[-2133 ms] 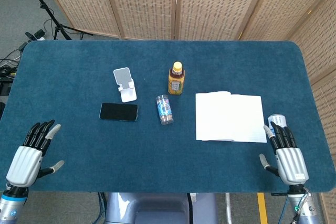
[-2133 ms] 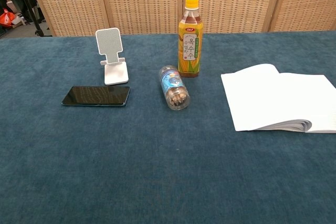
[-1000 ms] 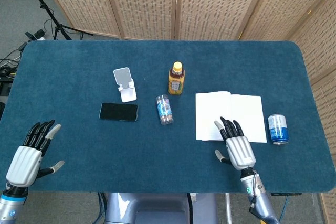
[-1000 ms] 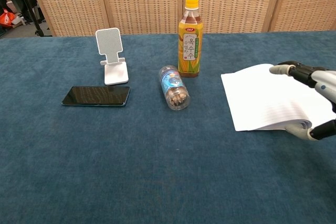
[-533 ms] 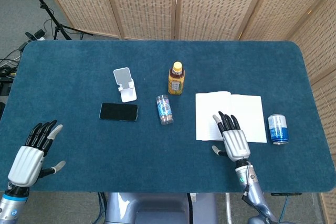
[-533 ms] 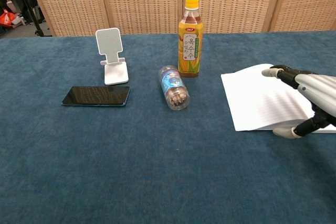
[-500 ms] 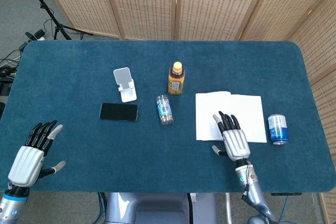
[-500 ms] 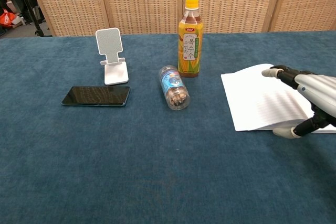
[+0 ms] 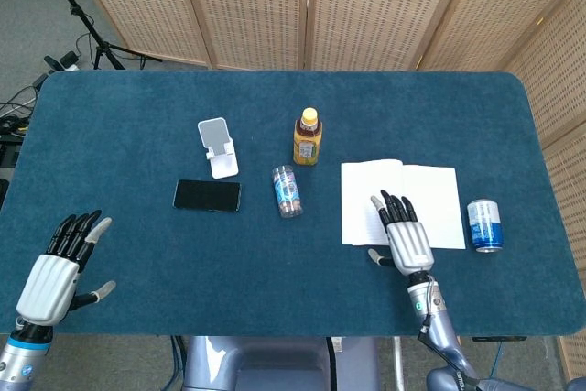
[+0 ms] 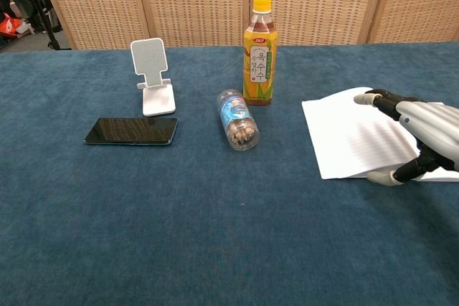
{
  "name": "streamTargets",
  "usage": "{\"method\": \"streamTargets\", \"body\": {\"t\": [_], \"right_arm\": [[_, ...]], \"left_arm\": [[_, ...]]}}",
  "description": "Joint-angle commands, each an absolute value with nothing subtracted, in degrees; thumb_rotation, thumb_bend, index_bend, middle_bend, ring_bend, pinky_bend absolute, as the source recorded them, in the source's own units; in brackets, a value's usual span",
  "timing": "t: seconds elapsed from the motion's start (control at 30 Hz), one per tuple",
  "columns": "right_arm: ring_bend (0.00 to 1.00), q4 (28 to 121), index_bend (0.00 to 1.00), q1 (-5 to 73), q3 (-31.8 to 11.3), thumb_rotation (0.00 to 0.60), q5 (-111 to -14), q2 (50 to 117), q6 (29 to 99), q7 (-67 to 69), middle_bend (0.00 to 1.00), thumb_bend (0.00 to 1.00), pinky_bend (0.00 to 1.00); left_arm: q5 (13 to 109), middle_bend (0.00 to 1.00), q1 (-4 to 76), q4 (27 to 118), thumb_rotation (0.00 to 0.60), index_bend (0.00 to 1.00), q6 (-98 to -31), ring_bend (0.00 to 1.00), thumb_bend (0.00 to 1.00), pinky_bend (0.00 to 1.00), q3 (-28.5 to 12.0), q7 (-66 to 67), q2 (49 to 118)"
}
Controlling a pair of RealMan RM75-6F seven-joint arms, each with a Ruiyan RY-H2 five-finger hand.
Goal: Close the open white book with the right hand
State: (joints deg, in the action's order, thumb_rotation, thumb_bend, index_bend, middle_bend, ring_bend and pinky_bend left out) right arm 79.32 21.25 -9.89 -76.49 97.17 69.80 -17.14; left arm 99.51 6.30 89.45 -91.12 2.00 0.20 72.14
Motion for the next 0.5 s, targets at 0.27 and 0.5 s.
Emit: {"method": "streamTargets", "body": {"t": [0.27,0.5], "right_arm": [[0.00,77.27,0.00,22.21,-9.99,0.600,-75.13,98.26,68.84,-16.56,0.00,0.21,0.00],[0.00,75.32,0.00,22.70,-10.08,0.600,-75.03,98.98,68.84,-15.08,0.00,0.21,0.00]], "left_arm": [[99.52,0.00,6.40,89.33,0.600,0.00,-90.95,0.00,0.00,0.00,2.05,0.16,72.20],[99.58,0.00,6.45,89.26,0.600,0.00,-90.82,0.00,0.00,0.00,2.12,0.43,72.36]]}}
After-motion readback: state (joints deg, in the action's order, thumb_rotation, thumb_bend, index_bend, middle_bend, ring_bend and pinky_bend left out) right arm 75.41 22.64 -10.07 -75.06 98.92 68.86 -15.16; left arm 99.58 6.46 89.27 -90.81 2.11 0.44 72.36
